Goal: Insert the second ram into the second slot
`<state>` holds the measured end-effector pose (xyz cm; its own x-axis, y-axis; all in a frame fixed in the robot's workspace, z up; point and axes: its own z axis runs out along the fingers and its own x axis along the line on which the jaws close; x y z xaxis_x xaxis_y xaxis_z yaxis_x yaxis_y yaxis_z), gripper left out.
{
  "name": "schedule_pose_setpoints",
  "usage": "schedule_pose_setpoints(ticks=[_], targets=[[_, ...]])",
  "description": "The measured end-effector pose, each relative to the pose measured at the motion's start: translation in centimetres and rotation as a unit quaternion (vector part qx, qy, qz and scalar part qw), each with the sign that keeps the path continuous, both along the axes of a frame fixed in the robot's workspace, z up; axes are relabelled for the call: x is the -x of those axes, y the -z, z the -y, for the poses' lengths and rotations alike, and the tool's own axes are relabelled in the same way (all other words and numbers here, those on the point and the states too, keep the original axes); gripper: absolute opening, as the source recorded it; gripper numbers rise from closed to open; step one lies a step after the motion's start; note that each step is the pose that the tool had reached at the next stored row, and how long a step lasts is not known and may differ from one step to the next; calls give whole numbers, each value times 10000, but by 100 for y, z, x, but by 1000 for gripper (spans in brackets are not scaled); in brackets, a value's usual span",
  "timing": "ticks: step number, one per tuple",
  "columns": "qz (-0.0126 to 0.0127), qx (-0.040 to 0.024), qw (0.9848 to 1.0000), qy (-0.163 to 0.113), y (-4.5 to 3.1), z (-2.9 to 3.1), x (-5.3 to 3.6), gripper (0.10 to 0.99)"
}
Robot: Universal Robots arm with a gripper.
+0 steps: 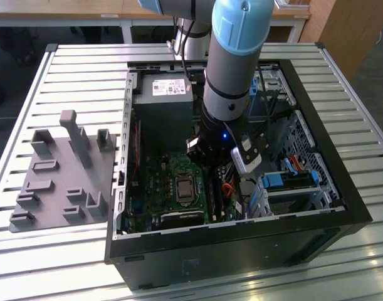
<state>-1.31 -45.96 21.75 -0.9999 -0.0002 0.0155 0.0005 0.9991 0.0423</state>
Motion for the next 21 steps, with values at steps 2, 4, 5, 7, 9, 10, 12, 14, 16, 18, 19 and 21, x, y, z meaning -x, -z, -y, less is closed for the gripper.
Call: schedule_pose_setpoints(ticks=[2, 4, 5, 7, 9, 10, 12, 14, 16, 18, 19, 21], targets=[[1, -12, 10000, 0, 0, 3, 0, 137], [0, -17, 10000, 0, -1, 6, 0, 137], [0, -18, 10000, 0, -1, 7, 0, 137], [1, -19, 10000, 0, -6, 8, 0, 137], [1, -19, 10000, 0, -14, 10, 0, 137], [0, -19, 10000, 0, -17, 11, 0, 137], [1, -18, 10000, 0, -18, 12, 0, 137], [0, -17, 10000, 0, -18, 12, 0, 137], [0, -15, 10000, 0, -19, 13, 0, 137], [0, -3, 10000, 0, -19, 13, -1, 137], [0, -1, 10000, 0, -19, 14, -1, 137], [0, 0, 10000, 2, -19, 14, -1, 137]])
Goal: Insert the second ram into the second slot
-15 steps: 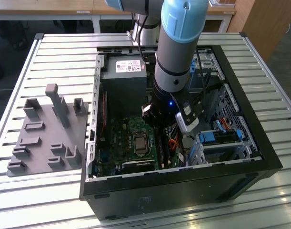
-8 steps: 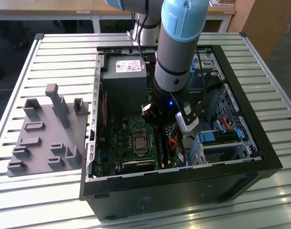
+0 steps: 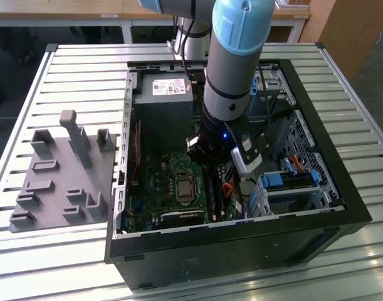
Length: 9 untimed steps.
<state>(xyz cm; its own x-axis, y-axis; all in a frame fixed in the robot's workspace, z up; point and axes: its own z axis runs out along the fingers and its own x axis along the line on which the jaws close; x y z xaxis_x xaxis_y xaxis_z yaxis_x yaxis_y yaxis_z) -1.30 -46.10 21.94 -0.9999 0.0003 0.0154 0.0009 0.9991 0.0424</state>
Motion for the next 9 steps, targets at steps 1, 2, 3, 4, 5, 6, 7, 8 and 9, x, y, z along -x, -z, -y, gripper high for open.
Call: schedule_pose_setpoints(ticks=[1, 2, 3, 4, 5, 6, 7, 8, 9], targets=[[0, 0, 10000, 0, 0, 0, 0, 137], [0, -1, 10000, 1, -2, -1, 0, 137], [0, 1, 10000, 0, -9, 0, -1, 137], [0, 0, 10000, 0, -20, 0, -1, 137], [0, 0, 10000, 0, -33, 0, -1, 137], [0, 0, 10000, 0, -45, 0, -1, 137], [0, 0, 10000, 0, -50, -1, -1, 137], [1, 5, 10000, 0, -49, -1, -2, 137], [1, 22, 10000, -1, -50, -1, -2, 137]])
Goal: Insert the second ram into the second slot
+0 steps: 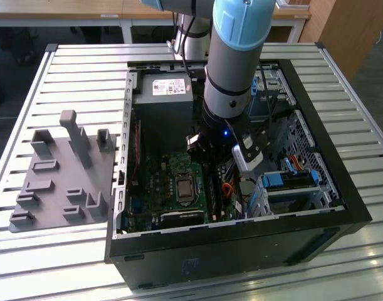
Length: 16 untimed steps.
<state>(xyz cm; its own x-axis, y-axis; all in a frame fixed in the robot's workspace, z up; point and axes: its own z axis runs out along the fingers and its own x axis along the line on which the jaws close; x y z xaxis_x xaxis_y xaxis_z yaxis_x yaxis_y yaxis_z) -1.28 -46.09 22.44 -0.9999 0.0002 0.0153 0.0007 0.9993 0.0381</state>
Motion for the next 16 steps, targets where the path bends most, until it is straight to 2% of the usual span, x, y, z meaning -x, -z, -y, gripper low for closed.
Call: schedule_pose_setpoints(ticks=[2, 9, 16], targets=[[-1, 17, 10000, 0, -2, 1, 0, 137], [-7, 16, 10000, 2, 10, 0, 1, 137], [-49, 21, 10000, 1, 21, 8, 2, 137]])
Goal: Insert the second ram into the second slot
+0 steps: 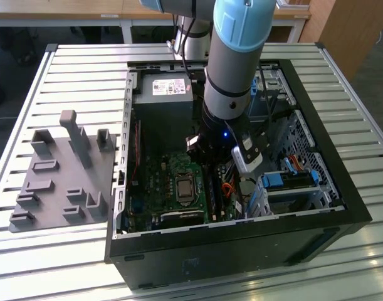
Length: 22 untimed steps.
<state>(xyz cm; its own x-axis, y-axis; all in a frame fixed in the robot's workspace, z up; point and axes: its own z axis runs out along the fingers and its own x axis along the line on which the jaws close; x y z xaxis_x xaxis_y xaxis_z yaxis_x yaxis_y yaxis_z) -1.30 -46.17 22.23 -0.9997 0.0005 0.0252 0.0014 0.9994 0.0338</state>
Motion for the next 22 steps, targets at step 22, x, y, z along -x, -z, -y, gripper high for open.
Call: schedule_pose_setpoints(ticks=[22], targets=[[-81, 22, 10000, 0, -27, 4, -47, 137]])
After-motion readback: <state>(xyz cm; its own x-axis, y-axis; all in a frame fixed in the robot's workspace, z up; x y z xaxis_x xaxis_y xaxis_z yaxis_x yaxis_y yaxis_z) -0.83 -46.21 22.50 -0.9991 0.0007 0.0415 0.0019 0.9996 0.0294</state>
